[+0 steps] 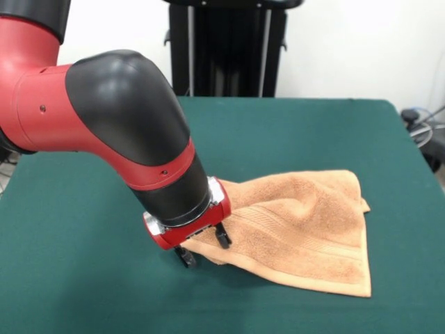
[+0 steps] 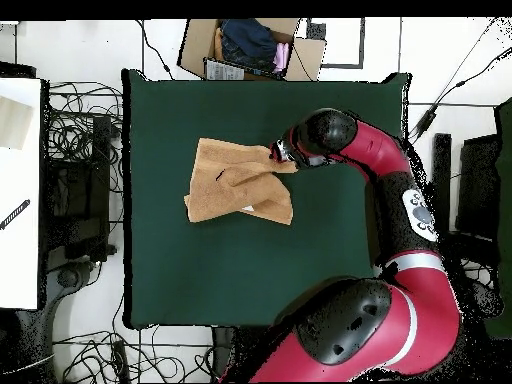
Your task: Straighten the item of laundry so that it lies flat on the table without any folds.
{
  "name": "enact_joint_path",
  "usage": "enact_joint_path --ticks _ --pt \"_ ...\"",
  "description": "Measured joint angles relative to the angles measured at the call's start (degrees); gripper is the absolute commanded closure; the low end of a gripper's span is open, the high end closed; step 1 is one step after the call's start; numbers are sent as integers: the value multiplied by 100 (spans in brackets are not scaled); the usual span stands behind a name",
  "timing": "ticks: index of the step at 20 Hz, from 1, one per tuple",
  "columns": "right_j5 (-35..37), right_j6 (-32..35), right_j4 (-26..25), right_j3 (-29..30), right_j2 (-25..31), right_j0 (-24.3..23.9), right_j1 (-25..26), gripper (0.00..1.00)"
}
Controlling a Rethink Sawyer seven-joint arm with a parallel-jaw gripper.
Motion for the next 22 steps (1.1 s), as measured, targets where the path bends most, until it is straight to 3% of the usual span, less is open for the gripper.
enact_joint_path --ticks 22 --pt "772 -1 1 -209 316 -82 311 0"
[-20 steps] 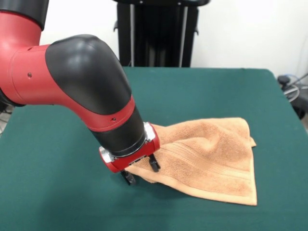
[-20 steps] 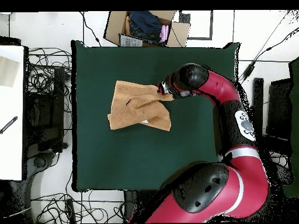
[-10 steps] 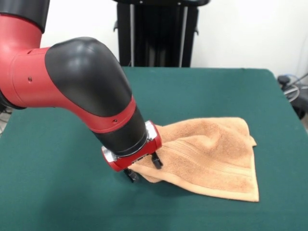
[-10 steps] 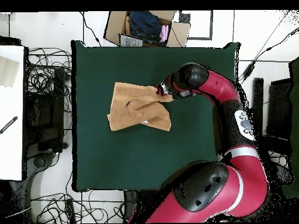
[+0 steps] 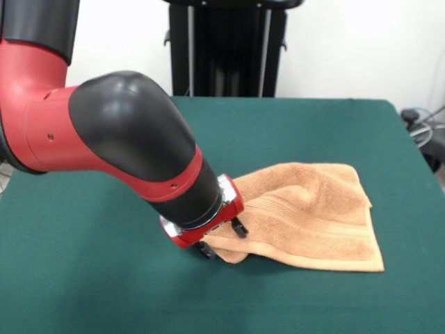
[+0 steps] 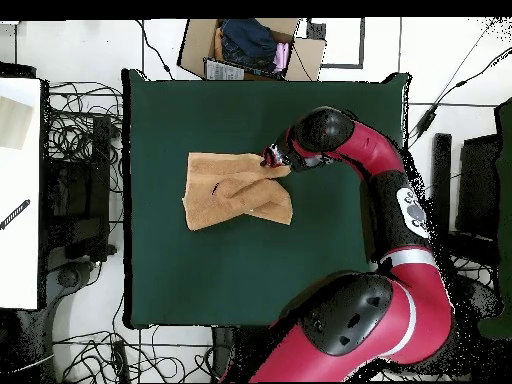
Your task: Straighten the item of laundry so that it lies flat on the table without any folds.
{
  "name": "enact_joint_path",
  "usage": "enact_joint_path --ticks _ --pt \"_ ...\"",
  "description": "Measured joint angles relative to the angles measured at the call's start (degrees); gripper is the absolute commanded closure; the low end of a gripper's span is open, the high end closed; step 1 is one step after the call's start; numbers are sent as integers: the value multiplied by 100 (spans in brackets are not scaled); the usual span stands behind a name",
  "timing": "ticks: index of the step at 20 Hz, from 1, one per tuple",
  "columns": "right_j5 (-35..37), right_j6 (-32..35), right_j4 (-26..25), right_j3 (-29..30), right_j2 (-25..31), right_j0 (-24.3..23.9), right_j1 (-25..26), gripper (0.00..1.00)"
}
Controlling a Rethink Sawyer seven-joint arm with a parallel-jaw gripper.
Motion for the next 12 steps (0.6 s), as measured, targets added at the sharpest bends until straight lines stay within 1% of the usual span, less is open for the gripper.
enact_joint_path --ticks 7,12 --pt "231 -1 0 -4 66 -27 98 0" --pt "285 -1 0 27 187 -144 101 0"
